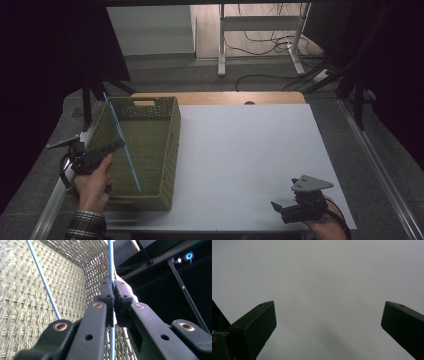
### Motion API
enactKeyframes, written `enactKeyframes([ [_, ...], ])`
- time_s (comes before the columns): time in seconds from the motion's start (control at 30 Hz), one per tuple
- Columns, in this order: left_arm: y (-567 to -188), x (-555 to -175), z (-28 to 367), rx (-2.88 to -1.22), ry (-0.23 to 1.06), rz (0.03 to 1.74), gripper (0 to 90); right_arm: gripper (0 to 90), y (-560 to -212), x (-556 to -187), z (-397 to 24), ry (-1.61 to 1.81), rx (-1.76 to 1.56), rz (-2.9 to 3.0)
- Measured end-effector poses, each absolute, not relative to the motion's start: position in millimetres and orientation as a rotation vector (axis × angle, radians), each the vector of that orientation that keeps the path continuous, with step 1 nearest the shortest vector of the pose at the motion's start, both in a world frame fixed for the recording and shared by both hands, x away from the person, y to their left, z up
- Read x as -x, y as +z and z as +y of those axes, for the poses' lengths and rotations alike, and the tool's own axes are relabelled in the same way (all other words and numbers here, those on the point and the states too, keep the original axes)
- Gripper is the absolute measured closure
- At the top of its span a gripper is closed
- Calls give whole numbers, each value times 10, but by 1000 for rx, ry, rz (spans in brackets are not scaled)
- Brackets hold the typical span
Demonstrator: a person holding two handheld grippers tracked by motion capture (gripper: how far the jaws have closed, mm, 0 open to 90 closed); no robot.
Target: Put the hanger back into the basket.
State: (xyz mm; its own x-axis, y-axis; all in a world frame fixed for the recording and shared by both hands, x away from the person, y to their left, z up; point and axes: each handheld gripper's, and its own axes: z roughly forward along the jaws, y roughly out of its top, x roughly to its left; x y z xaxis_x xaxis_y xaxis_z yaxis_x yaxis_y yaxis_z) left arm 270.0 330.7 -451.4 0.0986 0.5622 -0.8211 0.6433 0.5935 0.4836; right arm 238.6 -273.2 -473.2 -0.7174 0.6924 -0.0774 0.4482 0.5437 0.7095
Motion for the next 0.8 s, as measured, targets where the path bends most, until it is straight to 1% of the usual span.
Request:
enactKeyframes([
  [0.03,-4514,-2700,3307,-1047,-80,1561,803,0,-4732,-2386,-2732,974,-938,2434],
  [0.07,-4526,-2690,3361,-1028,-97,1582,686,0,-4732,-2386,-2733,974,-937,2434],
  [0.1,-4526,-2690,3361,-1028,-97,1582,632,0,-4732,-2386,-2733,974,-937,2434],
  [0.17,-4519,-2653,3403,-1018,-88,1576,621,0,-4733,-2386,-2733,973,-938,2435],
  [0.2,-4517,-2627,3435,-1020,-89,1566,576,0,-4733,-2388,-2732,973,-938,2436],
  [0.23,-4517,-2627,3435,-1020,-89,1566,552,0,-4733,-2388,-2732,973,-938,2436],
  [0.27,-4513,-2614,3450,-1021,-91,1559,552,0,-4733,-2388,-2731,972,-937,2436],
  [0.3,-4511,-2611,3455,-1023,-95,1555,490,0,-4734,-2389,-2726,969,-934,2438],
  [0.5,-4481,-2617,3463,-1062,-84,1536,371,0,-4733,-2389,-2726,970,-935,2437],
  [0.53,-4479,-2621,3460,-1066,-82,1534,371,0,-4733,-2390,-2727,971,-935,2438],
  [0.57,-4473,-2627,3452,-1071,-79,1532,352,0,-4733,-2389,-2727,970,-937,2437],
  [0.6,-4469,-2639,3440,-1086,-79,1524,310,0,-4733,-2389,-2728,971,-937,2437],
  [0.8,-4457,-2677,3386,-1134,-83,1495,250,0,-4733,-2389,-2729,972,-934,2437],
])
